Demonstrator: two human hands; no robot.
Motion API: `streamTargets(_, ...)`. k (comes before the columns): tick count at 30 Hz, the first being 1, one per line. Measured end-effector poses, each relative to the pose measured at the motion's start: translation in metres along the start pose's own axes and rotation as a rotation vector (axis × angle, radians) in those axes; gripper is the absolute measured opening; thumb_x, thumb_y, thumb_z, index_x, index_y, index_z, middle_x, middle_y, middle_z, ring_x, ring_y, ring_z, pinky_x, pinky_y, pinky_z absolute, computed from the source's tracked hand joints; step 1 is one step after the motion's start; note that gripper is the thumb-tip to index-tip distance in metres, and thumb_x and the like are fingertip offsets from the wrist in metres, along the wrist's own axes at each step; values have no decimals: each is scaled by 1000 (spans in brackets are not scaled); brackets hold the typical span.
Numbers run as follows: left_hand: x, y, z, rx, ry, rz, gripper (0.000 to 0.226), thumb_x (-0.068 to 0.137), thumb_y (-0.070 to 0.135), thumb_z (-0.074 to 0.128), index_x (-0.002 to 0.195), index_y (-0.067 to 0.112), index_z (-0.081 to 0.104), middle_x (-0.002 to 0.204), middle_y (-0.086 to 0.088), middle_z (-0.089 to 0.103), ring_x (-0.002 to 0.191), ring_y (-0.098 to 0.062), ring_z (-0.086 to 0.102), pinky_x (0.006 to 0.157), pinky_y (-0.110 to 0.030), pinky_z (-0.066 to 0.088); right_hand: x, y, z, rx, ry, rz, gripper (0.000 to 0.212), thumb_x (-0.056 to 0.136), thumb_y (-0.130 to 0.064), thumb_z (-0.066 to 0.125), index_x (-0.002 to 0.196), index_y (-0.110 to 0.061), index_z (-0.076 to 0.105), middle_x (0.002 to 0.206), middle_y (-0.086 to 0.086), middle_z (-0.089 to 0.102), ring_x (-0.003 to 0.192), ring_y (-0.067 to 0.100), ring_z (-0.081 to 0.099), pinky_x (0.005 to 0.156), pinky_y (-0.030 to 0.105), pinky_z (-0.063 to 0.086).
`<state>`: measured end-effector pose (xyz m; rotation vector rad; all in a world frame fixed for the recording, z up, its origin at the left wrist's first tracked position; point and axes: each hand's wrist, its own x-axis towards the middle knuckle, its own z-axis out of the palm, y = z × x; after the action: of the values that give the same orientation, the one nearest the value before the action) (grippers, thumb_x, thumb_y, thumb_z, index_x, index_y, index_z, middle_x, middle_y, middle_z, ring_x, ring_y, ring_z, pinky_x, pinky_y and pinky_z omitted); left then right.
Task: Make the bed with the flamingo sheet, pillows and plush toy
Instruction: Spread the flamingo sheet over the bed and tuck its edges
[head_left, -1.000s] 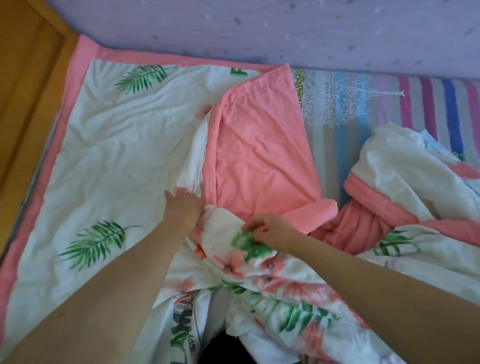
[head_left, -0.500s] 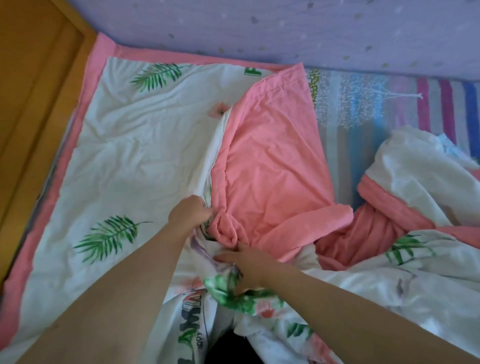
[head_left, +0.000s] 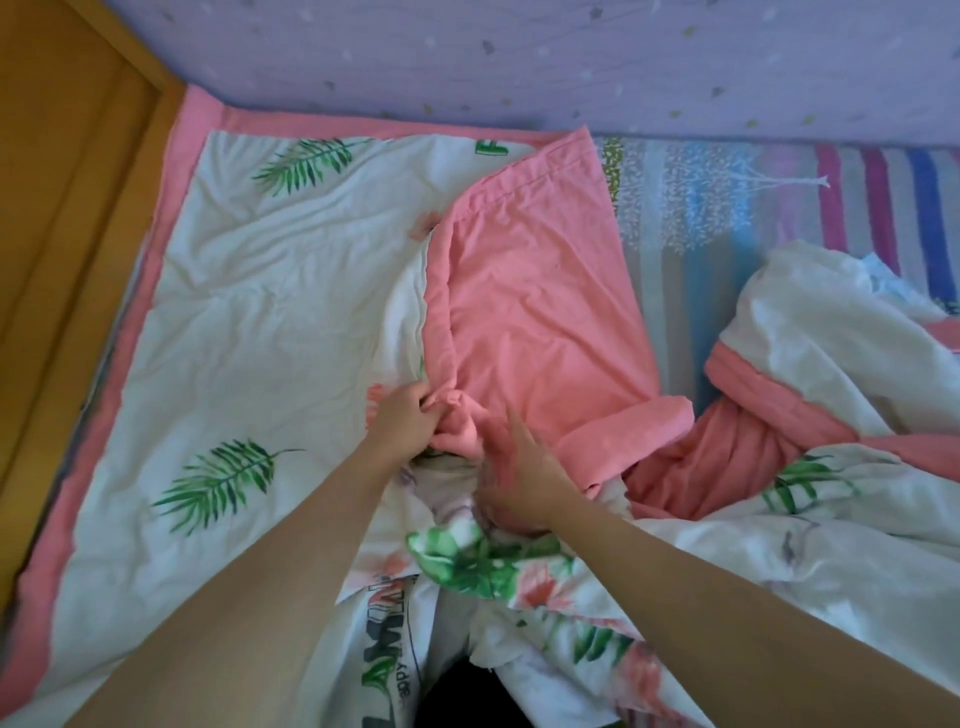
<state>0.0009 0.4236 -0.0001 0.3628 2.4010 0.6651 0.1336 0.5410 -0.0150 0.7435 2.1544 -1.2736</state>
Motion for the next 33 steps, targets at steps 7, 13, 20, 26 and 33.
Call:
streamTargets(7,-9,78,-14,-611,-190,166,18,93,7,55,77,13,50,72,-3,51,68,-11,47,62,-25,37,-15,-30,-43,671,314,-192,70,67,-10,85,126,-22,51,104,-9,65,99,9,64,84,21,52)
streamTargets(13,-9,166,8,-993,-316,98,18,96,16,49,80,9,54,74,-6,57,67,-13,56,63,-22,47,-41,-7,-146,495,508,-294,23,85,-9,68,103,-23,65,80,-16,62,67,-16,55,66,4,40)
streamTargets(20,-16,229,50,-603,-165,118,21,95,16,52,109,7,65,103,2,62,84,-1,55,73,-19,42,-87,73,-286,88,714,-225,34,73,-11,75,105,-19,69,95,0,64,84,12,58,74,22,41)
streamTargets(26,-8,269,102,-402,-112,165,24,90,2,56,112,8,65,118,-14,62,97,-19,56,71,-16,38,-109,151,-378,-113,955,-26,27,82,-6,59,108,-11,67,95,17,69,88,34,65,68,29,41)
streamTargets(33,7,302,148,-261,-106,193,27,88,7,61,114,11,64,133,-4,54,127,-17,47,95,-20,34,-139,213,-460,-125,1226,149,37,74,-4,64,110,-2,59,105,28,61,97,43,59,79,43,46)
